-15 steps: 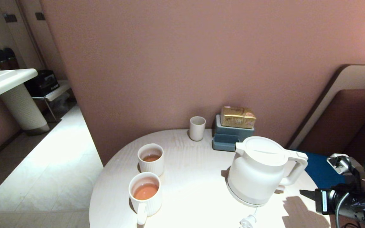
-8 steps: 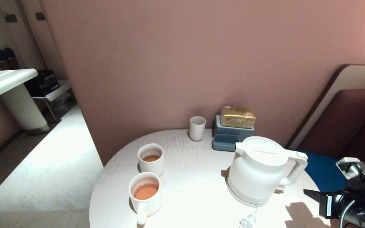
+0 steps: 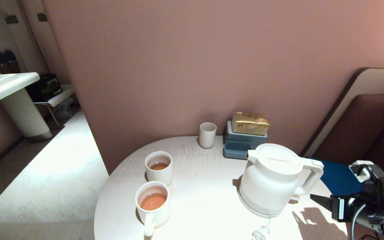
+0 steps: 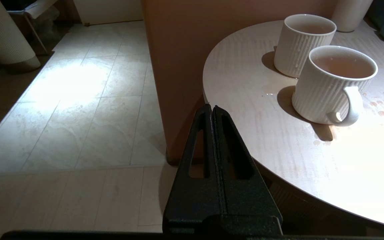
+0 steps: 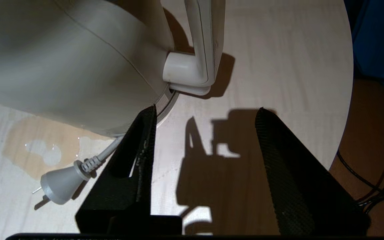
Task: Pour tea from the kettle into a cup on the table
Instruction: Pick up the kettle
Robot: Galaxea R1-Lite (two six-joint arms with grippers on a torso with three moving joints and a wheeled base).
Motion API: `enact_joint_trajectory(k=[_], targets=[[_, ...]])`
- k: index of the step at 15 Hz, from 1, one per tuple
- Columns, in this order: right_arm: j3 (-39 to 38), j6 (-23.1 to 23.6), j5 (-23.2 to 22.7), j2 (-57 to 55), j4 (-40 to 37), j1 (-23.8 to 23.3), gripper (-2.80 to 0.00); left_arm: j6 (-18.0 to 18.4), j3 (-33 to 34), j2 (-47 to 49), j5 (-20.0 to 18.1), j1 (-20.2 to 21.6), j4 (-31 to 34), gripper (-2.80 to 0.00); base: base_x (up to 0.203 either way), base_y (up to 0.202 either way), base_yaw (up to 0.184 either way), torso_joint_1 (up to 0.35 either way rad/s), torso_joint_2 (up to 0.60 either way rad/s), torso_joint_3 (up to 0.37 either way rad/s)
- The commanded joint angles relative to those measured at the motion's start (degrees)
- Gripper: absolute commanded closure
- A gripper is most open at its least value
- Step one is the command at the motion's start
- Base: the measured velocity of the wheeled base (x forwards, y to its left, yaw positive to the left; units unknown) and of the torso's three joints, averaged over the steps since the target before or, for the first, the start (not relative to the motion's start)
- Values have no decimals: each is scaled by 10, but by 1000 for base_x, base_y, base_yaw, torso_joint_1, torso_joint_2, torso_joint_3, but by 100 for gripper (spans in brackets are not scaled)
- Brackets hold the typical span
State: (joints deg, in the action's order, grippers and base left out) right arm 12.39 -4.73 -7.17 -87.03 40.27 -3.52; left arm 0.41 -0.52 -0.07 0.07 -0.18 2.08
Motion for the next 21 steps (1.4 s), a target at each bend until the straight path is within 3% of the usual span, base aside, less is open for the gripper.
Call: enact_joint_trajectory(k=[1, 5, 12, 21], targets=[[13, 0, 0, -24, 3, 0, -280, 0, 0, 1, 0, 0, 0, 0, 0, 0, 0, 0, 0, 0], [49, 1, 0, -93, 32, -3, -280, 0, 0, 1, 0, 0, -1, 0, 0, 0, 0, 0, 0, 0], [32, 2, 30, -231, 271, -4, -280, 0, 0, 1, 0, 0, 0, 0, 0, 0, 0, 0, 0, 0], [38, 0, 27, -226, 299, -3, -280, 0, 0, 1, 0, 0, 0, 0, 0, 0, 0, 0, 0, 0]])
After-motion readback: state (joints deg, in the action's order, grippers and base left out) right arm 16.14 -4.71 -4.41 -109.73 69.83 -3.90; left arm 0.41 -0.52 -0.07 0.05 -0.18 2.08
